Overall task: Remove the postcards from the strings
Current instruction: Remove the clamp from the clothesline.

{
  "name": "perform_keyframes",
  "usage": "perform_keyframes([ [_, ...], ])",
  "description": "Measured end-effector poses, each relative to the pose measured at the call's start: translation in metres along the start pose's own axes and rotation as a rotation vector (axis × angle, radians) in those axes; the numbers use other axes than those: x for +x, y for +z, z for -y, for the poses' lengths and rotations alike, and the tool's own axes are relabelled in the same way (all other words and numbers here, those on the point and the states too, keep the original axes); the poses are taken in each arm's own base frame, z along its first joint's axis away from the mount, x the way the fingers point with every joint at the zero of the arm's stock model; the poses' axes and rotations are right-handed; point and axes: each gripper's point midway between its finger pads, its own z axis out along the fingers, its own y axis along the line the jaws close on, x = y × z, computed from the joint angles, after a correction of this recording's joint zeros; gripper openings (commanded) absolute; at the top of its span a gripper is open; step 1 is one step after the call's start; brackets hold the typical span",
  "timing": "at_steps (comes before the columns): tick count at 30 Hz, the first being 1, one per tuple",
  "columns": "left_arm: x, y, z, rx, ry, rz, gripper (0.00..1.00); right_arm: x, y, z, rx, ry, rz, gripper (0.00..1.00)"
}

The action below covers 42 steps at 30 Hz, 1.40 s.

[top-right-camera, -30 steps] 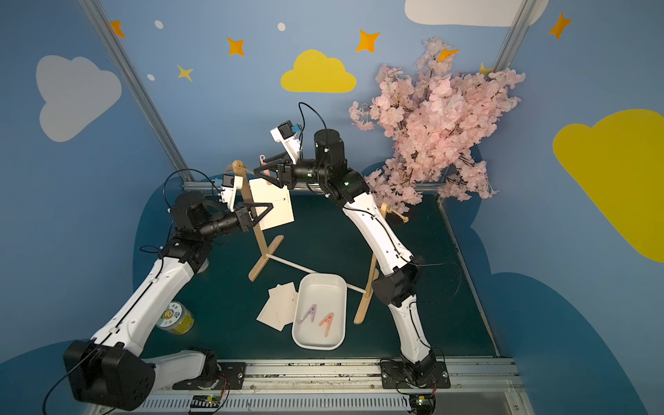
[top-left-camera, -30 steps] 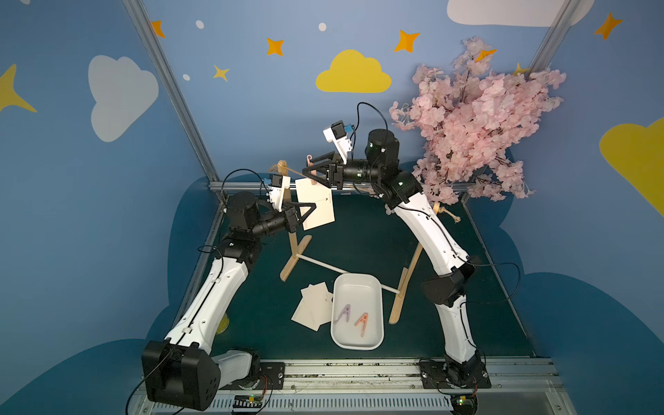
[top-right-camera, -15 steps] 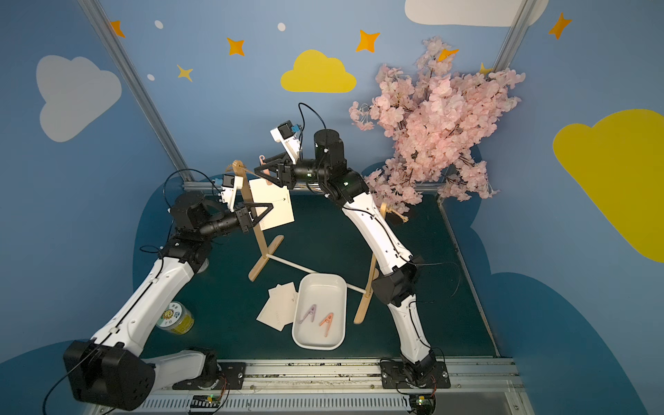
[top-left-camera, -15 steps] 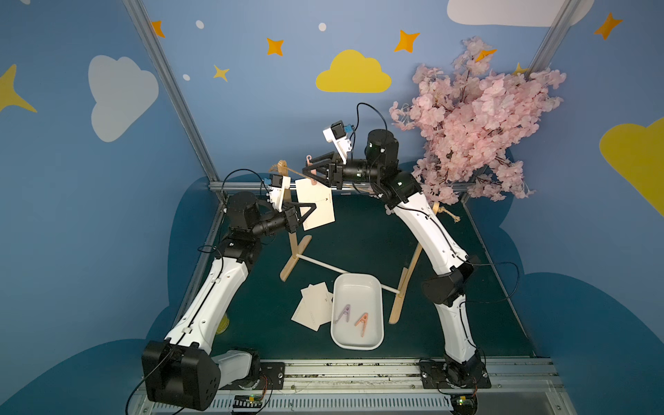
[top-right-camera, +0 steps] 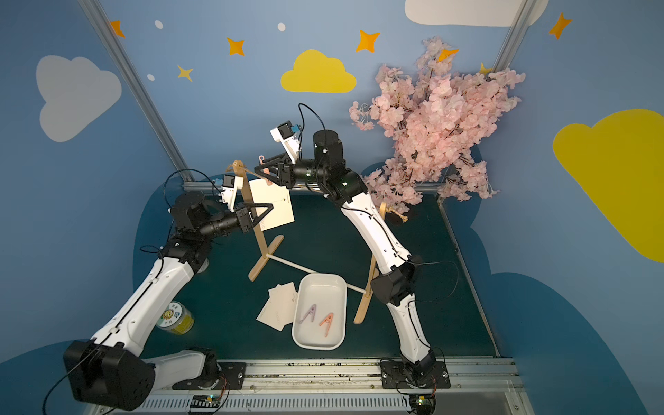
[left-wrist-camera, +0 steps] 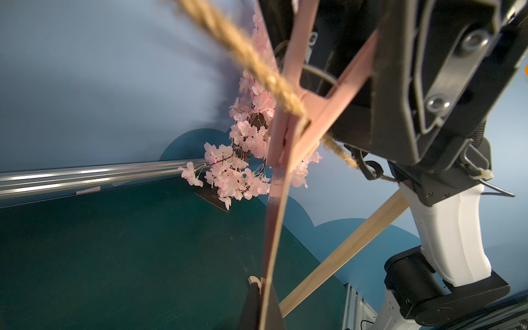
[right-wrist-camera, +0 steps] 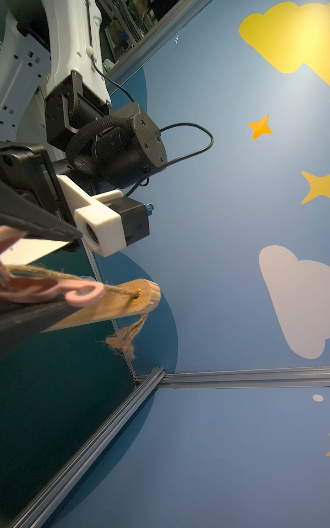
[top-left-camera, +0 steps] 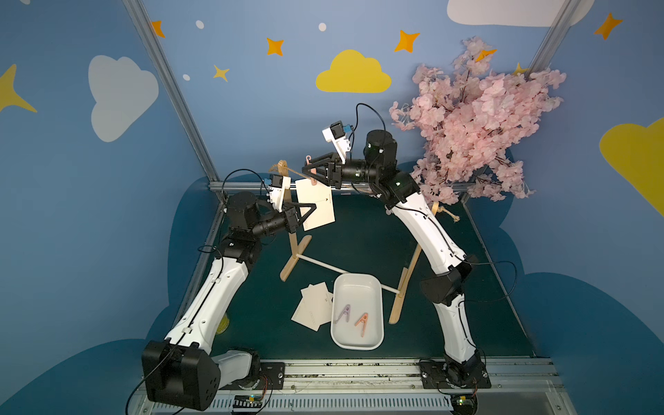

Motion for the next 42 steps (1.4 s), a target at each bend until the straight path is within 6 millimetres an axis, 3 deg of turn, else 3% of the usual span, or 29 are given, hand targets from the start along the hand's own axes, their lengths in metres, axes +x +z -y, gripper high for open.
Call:
perform_keyframes([
  [9,0.0004,0.0,0.0006,0.004,0.0,-0.002,0.03,-0.0007,0.0005,0.0003,-0.001,0.004,0.003,0.24],
  [13,0.0006,0.0,0.0008,0.005,-0.001,-0.003,0.03,-0.0005,0.001,0.001,-0.002,0.003,0.004,0.14],
  [15,0.0009,0.0,0.001,0.006,-0.001,-0.004,0.03,-0.0001,0.0013,0.0015,-0.001,0.004,0.004,0.01],
  [16,0.0009,0.0,0.0011,0.007,-0.001,-0.005,0.03,0.0,0.0014,0.0016,-0.002,0.004,0.004,0.0],
  [42,0.0014,-0.0023,0.0035,0.005,0.004,-0.006,0.03,-0.0019,0.0054,0.007,0.051,-0.031,0.02,0.0],
])
